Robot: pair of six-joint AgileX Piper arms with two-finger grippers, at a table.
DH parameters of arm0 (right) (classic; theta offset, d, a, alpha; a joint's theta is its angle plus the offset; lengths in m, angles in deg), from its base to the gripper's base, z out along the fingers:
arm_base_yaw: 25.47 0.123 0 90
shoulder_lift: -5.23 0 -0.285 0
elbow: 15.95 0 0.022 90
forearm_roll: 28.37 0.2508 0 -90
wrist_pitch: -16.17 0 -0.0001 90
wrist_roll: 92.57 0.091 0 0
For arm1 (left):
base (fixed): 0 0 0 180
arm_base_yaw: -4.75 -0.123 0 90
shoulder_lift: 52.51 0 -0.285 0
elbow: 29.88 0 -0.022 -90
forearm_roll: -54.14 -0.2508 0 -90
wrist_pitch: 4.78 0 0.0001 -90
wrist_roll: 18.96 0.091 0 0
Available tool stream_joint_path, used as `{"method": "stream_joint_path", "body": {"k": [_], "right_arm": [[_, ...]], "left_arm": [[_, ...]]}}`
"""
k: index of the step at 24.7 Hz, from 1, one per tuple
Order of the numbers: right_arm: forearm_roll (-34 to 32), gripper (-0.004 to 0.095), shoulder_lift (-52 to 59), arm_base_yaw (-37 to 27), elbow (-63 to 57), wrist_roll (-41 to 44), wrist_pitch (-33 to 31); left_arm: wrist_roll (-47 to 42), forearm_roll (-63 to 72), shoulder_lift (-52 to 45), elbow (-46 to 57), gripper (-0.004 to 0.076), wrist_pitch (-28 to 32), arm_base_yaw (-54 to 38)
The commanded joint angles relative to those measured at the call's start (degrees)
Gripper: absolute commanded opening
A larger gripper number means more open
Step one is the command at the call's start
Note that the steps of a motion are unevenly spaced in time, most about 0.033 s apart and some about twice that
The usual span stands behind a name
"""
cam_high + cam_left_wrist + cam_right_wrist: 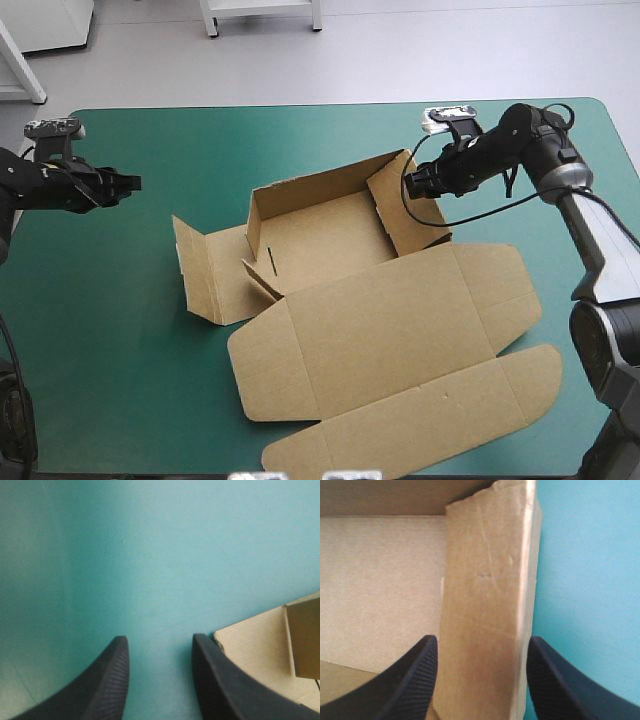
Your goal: Fold the box
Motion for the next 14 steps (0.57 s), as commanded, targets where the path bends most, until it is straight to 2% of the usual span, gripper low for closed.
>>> {"method": "stream_joint_path", "body": {"k": [1, 4, 11, 14], "right_arm": [[0.9, 0.0545, 4.8, -0.2, 2.9, 1.0, -3.0], [-4.6, 0.0544, 8.0, -0.2, 3.0, 5.4, -9.6], [-8.1, 0.0544, 9.1, 0.9, 3.1, 6.5, -9.7], [-12.6, 0.0544, 9.0, 3.4, 3.1, 7.5, -8.9]], "left_arm": [[-0.1, 1.7, -2.1, -1.9, 0.0297, 2.1, 0.0], [-0.1, 1.7, -2.1, -1.9, 0.0297, 2.1, 0.0], [0.0, 1.6, -2.1, -1.9, 0.0297, 1.3, 0.0], [0.0, 1.6, -2.1, -1.9, 0.0297, 1.1, 0.0]]}}
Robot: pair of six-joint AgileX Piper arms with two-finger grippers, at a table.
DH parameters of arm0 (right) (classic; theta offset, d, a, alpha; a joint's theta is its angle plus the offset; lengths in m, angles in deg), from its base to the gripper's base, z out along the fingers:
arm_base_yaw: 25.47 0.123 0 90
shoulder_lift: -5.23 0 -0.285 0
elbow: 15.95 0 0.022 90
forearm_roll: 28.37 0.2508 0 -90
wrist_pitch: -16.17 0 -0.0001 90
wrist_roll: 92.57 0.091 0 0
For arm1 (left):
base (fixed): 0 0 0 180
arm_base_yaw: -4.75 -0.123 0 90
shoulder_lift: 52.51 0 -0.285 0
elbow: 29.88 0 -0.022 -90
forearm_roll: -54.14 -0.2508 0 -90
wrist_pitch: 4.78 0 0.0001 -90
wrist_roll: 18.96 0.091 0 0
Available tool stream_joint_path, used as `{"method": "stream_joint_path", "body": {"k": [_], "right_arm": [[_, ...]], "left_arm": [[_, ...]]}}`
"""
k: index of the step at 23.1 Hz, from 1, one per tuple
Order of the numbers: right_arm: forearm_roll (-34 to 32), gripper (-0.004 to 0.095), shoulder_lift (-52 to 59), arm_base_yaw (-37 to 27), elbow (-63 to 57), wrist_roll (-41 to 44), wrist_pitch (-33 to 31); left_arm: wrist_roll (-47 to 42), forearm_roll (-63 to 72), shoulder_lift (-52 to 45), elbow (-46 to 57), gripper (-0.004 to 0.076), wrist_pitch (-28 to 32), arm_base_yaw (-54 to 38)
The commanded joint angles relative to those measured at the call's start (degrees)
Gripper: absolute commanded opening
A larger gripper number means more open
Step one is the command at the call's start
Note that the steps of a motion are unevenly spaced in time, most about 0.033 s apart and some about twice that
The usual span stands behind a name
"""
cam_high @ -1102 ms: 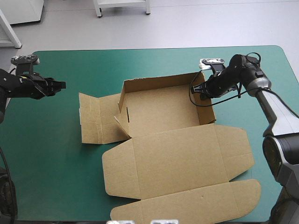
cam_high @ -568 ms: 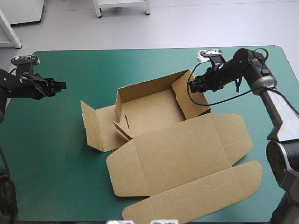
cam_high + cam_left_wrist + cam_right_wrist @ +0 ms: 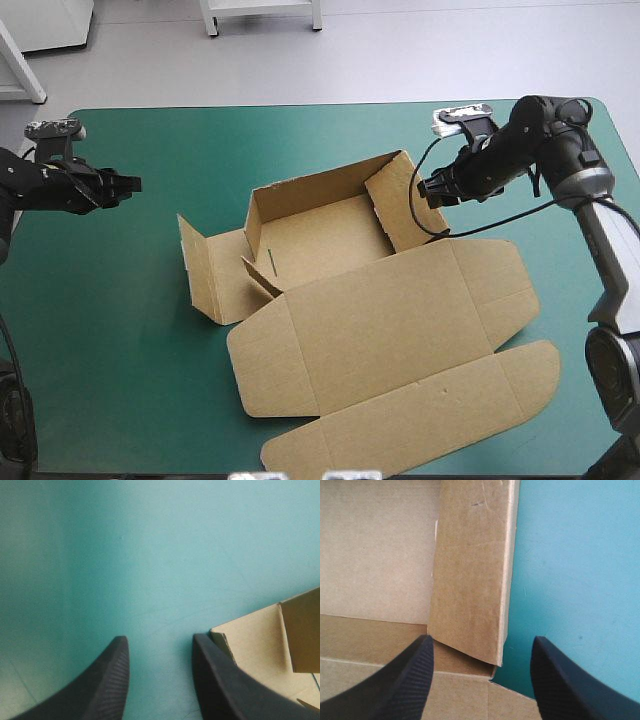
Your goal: Fold the box
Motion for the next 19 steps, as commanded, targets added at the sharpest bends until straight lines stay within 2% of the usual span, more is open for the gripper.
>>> {"method": "stream_joint_path", "body": {"k": [1, 6, 10, 14, 19], "right_arm": [[-5.2, 0.0544, 2.2, 3.4, 2.3, 1.4, 0.9], [-11.8, 0.0544, -0.8, 7.6, 4.2, 3.4, 1.5], [-15.3, 0.0544, -4.1, 8.4, 6.3, 5.0, 1.9], [-16.3, 0.0544, -7.0, 8.4, 8.6, 5.1, 4.1], [-15.1, 0.0544, -9.3, 8.4, 8.6, 5.1, 4.0]], "left_arm": [[0.0, 1.6, -2.1, -1.9, 0.0297, 1.7, 0.0], [0.0, 1.5, -2.1, -1.9, 0.0297, 1.9, 0.0], [0.0, 1.5, -2.1, -1.9, 0.0297, 1.8, 0.0], [0.0, 1.6, -2.1, -1.9, 0.0297, 1.8, 0.0], [0.0, 1.6, -2.1, -1.9, 0.0297, 1.8, 0.0]]}}
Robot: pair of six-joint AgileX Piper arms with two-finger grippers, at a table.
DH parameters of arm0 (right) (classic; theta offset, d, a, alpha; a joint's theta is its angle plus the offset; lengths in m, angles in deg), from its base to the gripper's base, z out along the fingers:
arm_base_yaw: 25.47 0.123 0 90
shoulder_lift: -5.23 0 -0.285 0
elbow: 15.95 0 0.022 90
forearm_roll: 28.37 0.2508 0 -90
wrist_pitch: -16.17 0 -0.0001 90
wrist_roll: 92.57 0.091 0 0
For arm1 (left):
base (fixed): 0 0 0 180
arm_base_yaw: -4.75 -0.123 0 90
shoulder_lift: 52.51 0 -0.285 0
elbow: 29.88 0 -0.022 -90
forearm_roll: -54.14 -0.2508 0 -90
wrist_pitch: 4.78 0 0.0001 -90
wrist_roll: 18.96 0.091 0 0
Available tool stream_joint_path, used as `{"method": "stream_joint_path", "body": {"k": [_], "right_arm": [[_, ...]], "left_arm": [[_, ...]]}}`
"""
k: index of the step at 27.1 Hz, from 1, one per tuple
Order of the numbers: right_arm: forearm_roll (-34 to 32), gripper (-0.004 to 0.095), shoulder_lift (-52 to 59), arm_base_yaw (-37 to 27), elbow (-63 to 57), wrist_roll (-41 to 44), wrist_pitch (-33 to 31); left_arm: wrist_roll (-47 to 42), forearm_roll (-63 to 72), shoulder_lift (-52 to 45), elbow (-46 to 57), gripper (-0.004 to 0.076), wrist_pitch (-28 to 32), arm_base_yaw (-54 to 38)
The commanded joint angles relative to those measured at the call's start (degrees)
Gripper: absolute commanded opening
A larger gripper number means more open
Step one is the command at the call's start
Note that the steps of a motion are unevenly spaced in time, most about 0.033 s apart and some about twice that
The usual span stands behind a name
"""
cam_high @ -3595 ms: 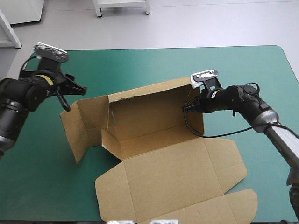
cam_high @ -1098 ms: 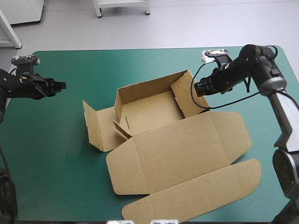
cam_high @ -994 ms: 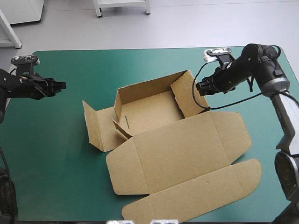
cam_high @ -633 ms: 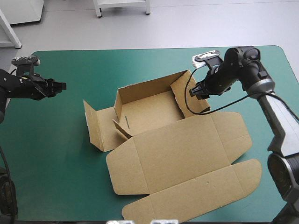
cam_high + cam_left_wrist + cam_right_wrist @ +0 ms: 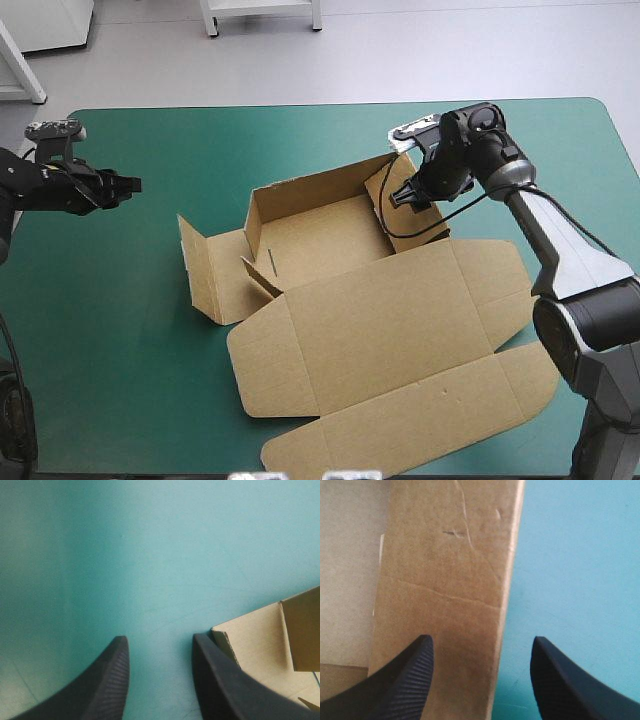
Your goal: Fold the box
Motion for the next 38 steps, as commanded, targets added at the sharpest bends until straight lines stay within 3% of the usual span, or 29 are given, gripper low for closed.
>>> {"method": "stream_joint_path", "body": {"k": [1, 8, 12, 16, 18, 19, 29, 35, 38], "right_arm": [[0.8, 0.0544, 2.1, -0.2, 1.9, 0.0, 1.4], [2.0, 0.0544, -0.3, -0.2, 1.9, 0.0, 1.8], [1.9, 0.0464, -0.5, -0.2, 1.9, 0.0, 1.9], [1.9, 0.0211, -0.5, -0.2, 1.9, 0.0, 1.2], [1.4, 0.0005, -0.5, -0.2, 1.9, -0.4, 0.0], [1.1, -0.0012, -0.5, -0.2, 1.9, -0.4, -0.3], [-1.4, 0.0, 2.4, -0.7, 6.1, 0.8, -3.0], [1.1, 0.0, 9.1, -5.4, 8.2, 0.8, -3.0], [5.9, 0.0, 13.5, -9.2, 8.2, -0.2, -3.0]], "left_arm": [[0.0, 1.8, -2.1, -1.9, 0.0297, 2.0, 0.0], [0.0, 1.8, -2.1, -1.9, 0.0297, 1.9, 0.0], [0.0, 1.8, -2.1, -1.9, 0.0297, 1.8, 0.0], [0.0, 1.8, -2.1, -1.9, 0.0297, 1.7, 0.0], [0.0, 1.8, -2.1, -1.9, 0.0297, 1.4, 0.0], [0.0, 1.8, -2.1, -1.9, 0.0297, 1.4, 0.0], [0.0, 2.0, -2.1, -1.9, 0.0297, 0.9, 0.0], [0.0, 2.0, -2.1, -1.9, 0.0297, 1.4, 0.0], [0.0, 2.2, -1.9, -1.9, 0.0297, 1.7, 0.0]]}}
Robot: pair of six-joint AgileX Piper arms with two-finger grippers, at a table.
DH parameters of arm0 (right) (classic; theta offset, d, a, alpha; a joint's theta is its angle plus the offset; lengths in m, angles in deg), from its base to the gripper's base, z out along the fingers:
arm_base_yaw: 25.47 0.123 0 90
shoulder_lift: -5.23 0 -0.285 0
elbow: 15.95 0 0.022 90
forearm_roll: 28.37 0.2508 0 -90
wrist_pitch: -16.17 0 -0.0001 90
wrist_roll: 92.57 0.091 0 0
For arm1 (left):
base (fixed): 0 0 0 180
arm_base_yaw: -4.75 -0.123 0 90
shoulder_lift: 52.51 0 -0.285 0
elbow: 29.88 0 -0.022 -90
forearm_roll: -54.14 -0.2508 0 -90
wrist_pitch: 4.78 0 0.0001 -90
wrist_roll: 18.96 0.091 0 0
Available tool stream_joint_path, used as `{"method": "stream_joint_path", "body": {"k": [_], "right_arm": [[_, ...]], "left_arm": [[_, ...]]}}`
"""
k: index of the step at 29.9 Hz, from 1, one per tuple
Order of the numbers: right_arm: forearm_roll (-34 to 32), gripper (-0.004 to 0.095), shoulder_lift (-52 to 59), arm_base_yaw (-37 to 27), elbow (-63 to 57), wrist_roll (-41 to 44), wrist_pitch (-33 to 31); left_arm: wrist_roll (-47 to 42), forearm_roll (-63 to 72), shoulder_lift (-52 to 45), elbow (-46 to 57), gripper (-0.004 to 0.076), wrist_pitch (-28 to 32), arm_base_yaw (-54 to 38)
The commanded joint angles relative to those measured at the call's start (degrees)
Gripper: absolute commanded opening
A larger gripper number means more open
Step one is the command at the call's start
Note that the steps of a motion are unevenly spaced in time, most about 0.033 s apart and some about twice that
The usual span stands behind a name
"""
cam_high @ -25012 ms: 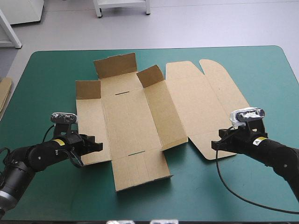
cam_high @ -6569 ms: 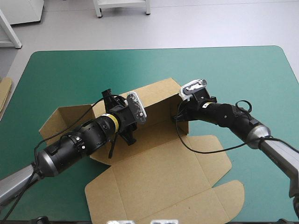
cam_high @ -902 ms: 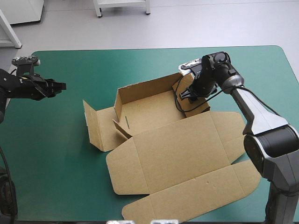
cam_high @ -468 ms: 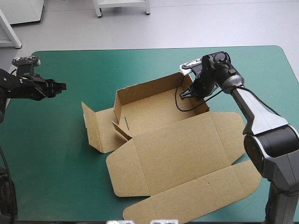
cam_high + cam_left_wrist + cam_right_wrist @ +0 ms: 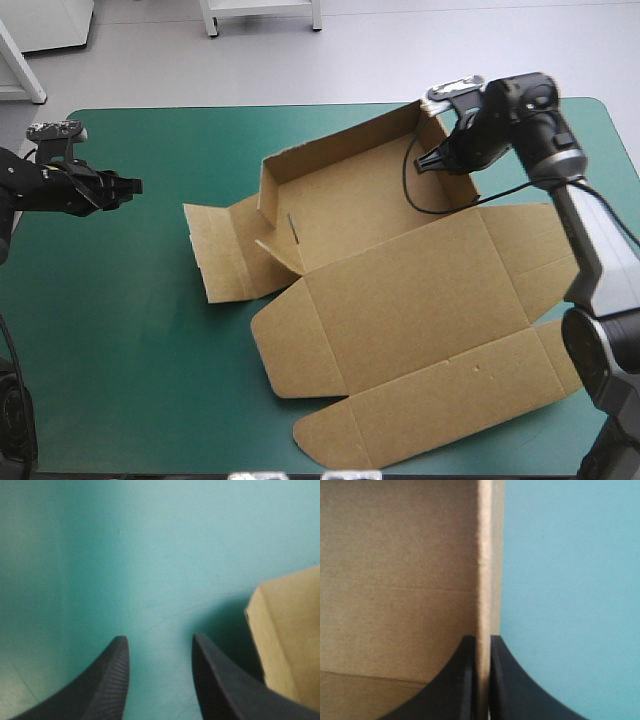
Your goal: Fold the box
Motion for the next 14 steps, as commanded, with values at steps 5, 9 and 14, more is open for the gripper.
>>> {"method": "stream_joint_path", "body": {"k": [5, 9, 14], "right_arm": [[13.2, 0.0, 12.9, -8.7, 2.0, -3.5, 0.0], [15.9, 0.0, 16.0, -10.4, 2.0, -4.9, 0.0], [21.7, -0.0001, 18.9, -12.8, 2.3, -6.3, 0.0]], "left_arm": [[0.0, 5.0, 0.2, -1.9, 0.0297, 2.5, 0.0], [0.4, 5.8, 2.9, -1.9, 0.0297, 2.7, 0.0], [3.4, 10.9, 6.1, -1.9, 0.0297, 2.5, 0.0]]}}
